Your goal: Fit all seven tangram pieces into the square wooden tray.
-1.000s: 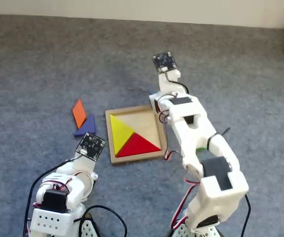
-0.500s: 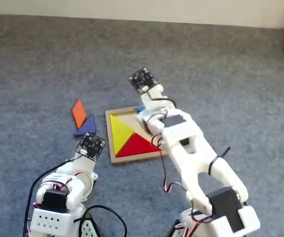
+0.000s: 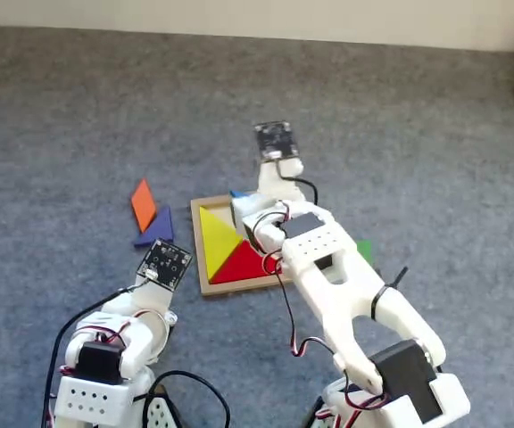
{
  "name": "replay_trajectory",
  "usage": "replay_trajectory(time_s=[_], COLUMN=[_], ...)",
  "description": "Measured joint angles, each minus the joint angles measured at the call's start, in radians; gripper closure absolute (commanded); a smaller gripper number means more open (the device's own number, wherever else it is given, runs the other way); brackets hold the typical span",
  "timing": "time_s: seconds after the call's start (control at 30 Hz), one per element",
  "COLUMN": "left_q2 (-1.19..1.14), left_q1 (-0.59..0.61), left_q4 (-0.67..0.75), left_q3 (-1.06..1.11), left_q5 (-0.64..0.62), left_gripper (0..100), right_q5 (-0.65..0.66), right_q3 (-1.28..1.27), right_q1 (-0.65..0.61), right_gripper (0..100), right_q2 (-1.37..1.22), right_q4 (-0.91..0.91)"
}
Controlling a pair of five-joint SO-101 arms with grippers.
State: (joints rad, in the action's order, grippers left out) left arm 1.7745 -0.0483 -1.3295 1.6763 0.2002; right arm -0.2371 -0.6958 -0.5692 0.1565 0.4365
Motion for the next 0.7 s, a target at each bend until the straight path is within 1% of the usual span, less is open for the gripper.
replay_trajectory(time_s=[0.23,0.3,0.4,0.47,0.53,0.6,0.7], left_q2=[0.0,0.0,0.0,0.0,0.0,0.0,0.0], left_q1=[0.0,0.0,0.0,0.0,0.0,0.0,0.0], left_q4=[0.0,0.0,0.0,0.0,0.0,0.0,0.0], left_q3=[0.0,0.0,0.0,0.0,0.0,0.0,0.0], left_q5=[0.0,0.0,0.0,0.0,0.0,0.0,0.0], left_gripper=[99,99,99,99,99,99,99], right_q5=[-0.219,-0.301,-0.503,-0.687,-0.836,-0.895,-0.924], right_q3=[0.0,0.0,0.0,0.0,0.0,0.0,0.0], right_q1=[0.0,0.0,0.0,0.0,0.0,0.0,0.0], right_gripper=[98.8,98.8,98.8,98.8,98.8,97.1,86.3], right_q2=[0.0,0.0,0.0,0.0,0.0,0.0,0.0], right_q4=[0.0,0.0,0.0,0.0,0.0,0.0,0.0])
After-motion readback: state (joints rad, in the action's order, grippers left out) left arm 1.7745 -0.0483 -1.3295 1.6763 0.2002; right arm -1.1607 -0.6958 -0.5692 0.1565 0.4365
